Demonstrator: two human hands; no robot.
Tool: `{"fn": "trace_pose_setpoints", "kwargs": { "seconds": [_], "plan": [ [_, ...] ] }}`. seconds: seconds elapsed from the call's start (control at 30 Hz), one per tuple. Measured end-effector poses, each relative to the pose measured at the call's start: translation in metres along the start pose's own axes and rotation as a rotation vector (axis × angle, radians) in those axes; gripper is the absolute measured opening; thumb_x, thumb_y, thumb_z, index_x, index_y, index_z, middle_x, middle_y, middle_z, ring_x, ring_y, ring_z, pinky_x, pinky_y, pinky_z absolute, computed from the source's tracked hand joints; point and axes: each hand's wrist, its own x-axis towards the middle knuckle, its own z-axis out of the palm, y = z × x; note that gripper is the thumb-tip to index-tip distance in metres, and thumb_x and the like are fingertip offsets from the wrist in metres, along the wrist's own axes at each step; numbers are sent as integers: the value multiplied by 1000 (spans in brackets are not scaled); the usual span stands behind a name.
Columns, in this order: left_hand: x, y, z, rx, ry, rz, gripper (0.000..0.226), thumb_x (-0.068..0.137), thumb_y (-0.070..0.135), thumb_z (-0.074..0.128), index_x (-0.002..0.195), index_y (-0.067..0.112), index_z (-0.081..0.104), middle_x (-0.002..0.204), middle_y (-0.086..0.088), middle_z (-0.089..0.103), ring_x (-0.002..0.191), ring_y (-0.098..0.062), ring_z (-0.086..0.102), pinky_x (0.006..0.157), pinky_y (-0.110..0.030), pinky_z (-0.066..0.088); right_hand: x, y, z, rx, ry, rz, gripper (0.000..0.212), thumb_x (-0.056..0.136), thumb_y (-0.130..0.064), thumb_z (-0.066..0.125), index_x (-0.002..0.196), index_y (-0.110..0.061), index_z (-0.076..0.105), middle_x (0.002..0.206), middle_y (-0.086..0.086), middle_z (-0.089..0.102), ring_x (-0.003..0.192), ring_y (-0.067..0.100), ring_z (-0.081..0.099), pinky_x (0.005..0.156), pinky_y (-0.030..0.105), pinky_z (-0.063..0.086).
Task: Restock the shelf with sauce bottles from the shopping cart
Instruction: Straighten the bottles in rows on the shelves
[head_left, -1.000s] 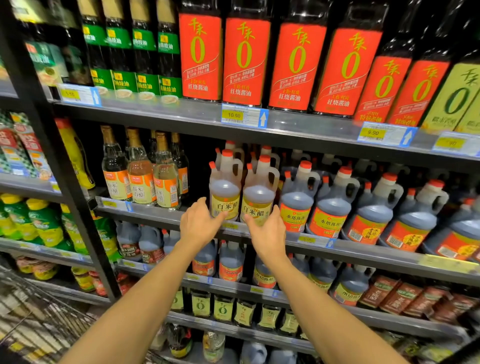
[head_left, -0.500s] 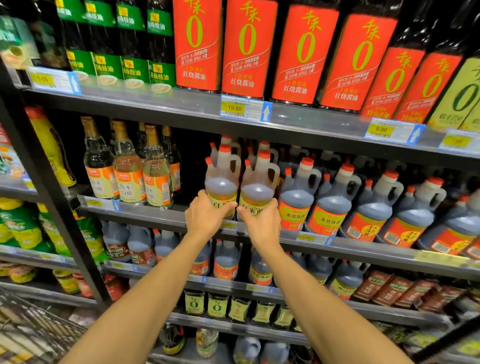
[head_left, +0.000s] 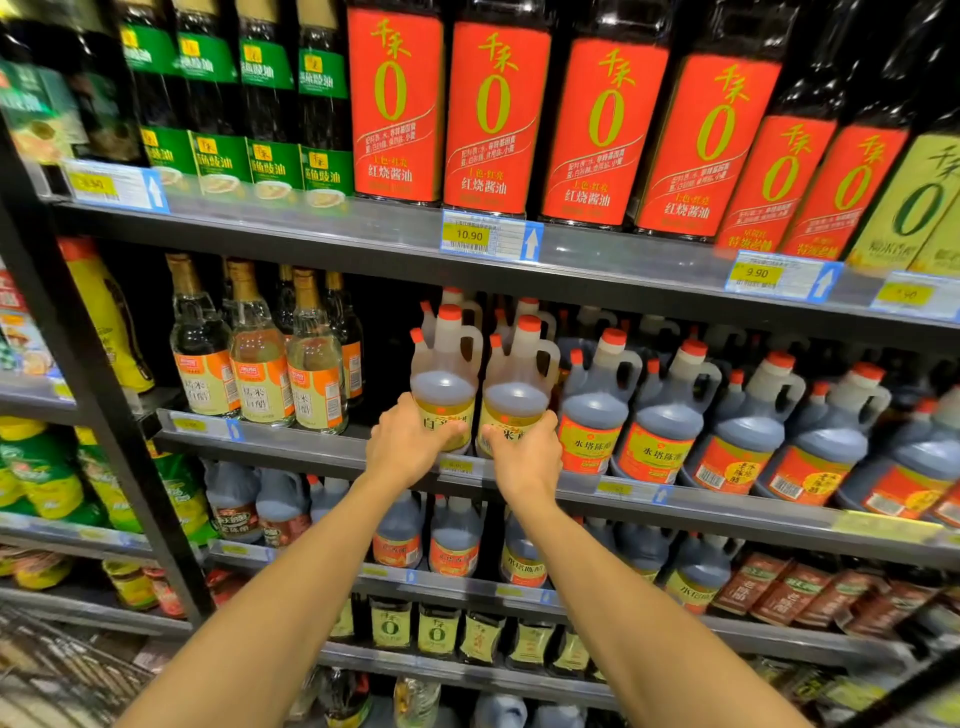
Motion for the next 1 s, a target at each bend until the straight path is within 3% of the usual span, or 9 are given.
{"fn": "trace_pose_setpoints", "kwargs": {
  "seconds": [0.1,0.27,0.73,0.9,1.0],
  "plan": [
    [6,-9,-5,-9,-47,20,96,54,89,59,123,22,54,120,-4,69,114,-31,63,94,-51,54,0,1,0,-10,-13,-10,71,84,-40,79,134,-7,40,131,17,61,120,38,59,97,53,52],
    [6,-9,-8,-28,-65,42,97,53,88,57,124,22,54,121,-5,69,115,-32,63,97,-51,53,1,3,-4,-29,-40,-33,69,85,-41,78,133,-8,40,129,16,61,117,38,61,95,53,53],
    [7,-11,-6,-52,-59,78,71,76,63,78,127,18,55,124,-5,69,116,-29,64,99,-48,53,2,7,-4,-45,-51,-62,71,85,-42,79,134,-10,39,131,14,59,120,36,60,96,53,54],
    [2,-15,-3,-63,-53,66,73,77,68,72,127,18,55,122,-5,70,115,-28,65,98,-48,54,3,6,-10,-111,-68,-64,72,86,-44,78,134,-7,39,131,17,60,119,37,60,94,51,55],
    [-4,-15,-3,7,-37,91,64,85,61,69,128,17,51,123,-8,69,115,-32,64,96,-49,54,-2,5,-9,-113,-40,-76,74,86,-40,78,138,-5,39,134,18,59,122,37,58,94,50,54]
  ]
}}
